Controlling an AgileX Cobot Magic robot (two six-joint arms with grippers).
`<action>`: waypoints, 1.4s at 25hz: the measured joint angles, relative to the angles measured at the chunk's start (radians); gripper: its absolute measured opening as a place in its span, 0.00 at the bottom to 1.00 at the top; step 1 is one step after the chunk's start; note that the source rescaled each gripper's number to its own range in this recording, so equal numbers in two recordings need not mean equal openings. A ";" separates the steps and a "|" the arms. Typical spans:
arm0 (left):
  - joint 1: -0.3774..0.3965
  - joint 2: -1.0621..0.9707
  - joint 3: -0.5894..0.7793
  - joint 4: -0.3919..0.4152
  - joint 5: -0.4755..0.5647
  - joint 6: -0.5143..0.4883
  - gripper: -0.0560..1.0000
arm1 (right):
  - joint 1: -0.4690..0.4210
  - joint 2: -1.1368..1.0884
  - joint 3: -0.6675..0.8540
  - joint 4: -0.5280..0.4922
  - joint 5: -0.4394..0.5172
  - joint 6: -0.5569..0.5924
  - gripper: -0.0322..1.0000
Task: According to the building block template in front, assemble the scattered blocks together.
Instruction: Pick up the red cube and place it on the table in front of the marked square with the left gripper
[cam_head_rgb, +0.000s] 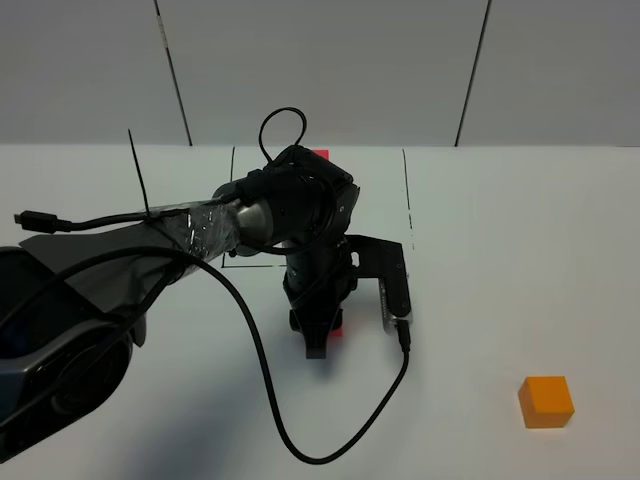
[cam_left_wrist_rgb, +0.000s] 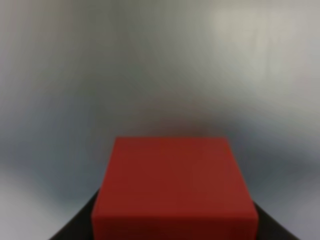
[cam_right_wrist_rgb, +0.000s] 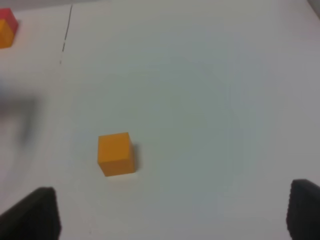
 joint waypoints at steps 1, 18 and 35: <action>0.000 0.000 0.000 -0.008 -0.006 0.007 0.06 | 0.000 0.000 0.000 0.000 0.000 0.000 0.81; 0.000 0.037 -0.011 -0.008 0.024 0.014 0.06 | 0.000 0.000 0.000 0.000 0.000 0.000 0.81; 0.000 0.032 -0.012 0.007 0.054 -0.047 0.90 | 0.000 0.000 0.000 0.000 0.000 0.000 0.81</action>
